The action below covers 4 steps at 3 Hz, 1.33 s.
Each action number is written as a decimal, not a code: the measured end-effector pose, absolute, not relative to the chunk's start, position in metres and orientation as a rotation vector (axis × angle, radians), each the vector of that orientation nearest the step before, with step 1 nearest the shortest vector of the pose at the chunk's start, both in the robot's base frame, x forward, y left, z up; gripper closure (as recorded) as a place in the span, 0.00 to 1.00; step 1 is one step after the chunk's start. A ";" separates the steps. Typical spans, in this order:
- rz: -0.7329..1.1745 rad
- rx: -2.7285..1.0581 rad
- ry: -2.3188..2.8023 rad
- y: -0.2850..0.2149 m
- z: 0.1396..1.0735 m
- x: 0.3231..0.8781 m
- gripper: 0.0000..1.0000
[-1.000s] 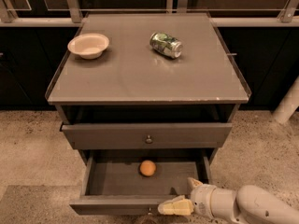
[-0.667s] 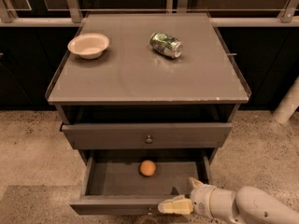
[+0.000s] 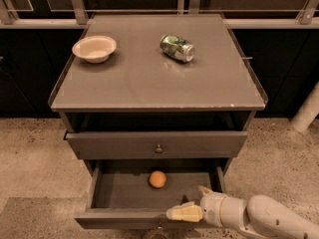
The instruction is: Pick orange from middle drawer and place on counter
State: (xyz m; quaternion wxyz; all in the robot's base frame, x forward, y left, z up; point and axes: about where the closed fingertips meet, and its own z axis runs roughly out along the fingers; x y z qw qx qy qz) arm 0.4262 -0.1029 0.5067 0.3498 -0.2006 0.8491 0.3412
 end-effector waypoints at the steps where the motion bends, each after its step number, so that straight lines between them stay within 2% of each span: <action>1: 0.863 -0.512 2.107 -0.084 0.498 0.455 0.00; 3: 0.745 -0.686 1.943 -0.019 0.480 0.490 0.00; 4: 0.737 -0.689 1.940 -0.017 0.479 0.492 0.00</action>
Offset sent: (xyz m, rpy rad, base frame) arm 0.0761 0.0950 -0.0289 -0.0179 -0.3636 0.0571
